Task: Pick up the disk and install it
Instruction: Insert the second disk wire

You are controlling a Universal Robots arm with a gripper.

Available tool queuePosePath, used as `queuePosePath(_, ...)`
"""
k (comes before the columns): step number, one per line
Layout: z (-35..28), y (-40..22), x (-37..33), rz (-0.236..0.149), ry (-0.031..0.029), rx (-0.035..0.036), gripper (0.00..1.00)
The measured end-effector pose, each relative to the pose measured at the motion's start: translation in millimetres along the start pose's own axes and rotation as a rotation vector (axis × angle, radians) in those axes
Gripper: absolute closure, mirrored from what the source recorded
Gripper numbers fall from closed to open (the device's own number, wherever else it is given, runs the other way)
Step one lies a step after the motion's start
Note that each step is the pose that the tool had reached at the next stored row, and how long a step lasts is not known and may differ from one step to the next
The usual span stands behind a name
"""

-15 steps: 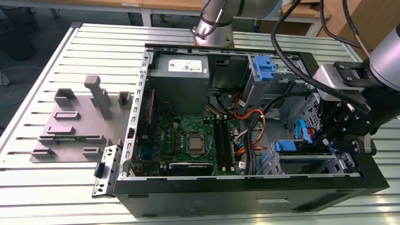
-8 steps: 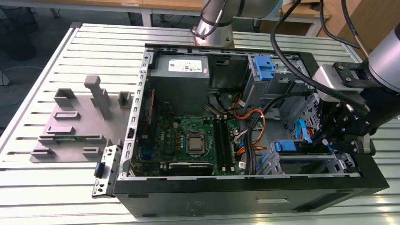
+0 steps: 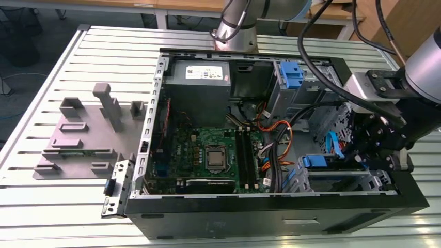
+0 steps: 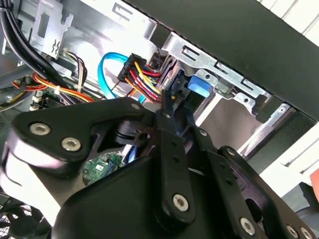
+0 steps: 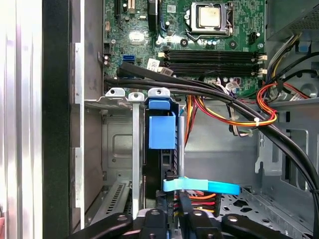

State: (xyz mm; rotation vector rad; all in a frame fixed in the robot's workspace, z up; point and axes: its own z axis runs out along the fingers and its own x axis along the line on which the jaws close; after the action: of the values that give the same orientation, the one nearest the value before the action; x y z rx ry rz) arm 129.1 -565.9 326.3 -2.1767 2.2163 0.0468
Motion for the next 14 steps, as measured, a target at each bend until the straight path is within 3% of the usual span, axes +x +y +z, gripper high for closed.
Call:
queuePosePath(4,-2.7,0.0,-0.1,0.0,0.0014,0.0,0.76)
queuePosePath(11,-21.9,-0.1,-1.0,0.0,0.0013,0.0,0.76)
queuePosePath(14,-26.4,-0.1,-1.2,0.0,0.0012,0.0,0.76)
